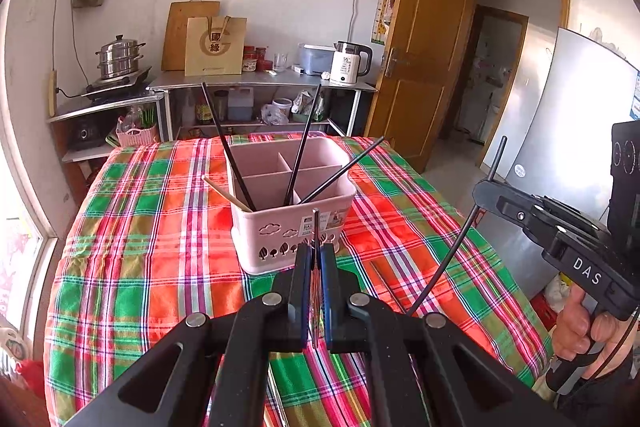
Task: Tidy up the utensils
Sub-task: 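Lower the metal chopstick into the pink basket and open the left gripper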
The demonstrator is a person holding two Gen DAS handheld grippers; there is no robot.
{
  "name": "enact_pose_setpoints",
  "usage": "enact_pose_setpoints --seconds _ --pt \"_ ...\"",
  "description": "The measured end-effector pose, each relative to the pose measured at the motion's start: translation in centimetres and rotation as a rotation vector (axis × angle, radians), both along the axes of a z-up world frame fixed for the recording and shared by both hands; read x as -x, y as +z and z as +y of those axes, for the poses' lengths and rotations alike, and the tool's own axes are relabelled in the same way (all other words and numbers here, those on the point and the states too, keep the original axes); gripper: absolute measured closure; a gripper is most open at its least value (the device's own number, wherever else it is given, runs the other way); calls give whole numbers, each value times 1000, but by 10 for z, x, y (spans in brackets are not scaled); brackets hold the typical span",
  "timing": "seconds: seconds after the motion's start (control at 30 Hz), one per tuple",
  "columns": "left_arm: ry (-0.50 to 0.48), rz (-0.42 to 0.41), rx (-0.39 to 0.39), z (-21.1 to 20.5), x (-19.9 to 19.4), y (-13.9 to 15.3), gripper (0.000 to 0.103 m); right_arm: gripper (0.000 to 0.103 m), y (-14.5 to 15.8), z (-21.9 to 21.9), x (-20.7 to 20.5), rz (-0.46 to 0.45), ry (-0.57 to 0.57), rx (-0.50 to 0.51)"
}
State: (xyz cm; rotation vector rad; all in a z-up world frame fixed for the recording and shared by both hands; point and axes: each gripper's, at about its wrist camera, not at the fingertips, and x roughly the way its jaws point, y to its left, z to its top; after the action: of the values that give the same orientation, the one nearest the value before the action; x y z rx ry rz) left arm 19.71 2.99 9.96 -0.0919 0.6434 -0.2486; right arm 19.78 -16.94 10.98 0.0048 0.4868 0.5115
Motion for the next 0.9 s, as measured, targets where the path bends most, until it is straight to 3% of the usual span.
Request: enact_pose_setpoints --seconds 0.57,0.9 --pt "10 -125 6 20 -59 89 99 98 55 31 -50 -69 23 -80" --pt "47 -127 14 38 -100 85 99 98 70 51 -81 -108 3 -116"
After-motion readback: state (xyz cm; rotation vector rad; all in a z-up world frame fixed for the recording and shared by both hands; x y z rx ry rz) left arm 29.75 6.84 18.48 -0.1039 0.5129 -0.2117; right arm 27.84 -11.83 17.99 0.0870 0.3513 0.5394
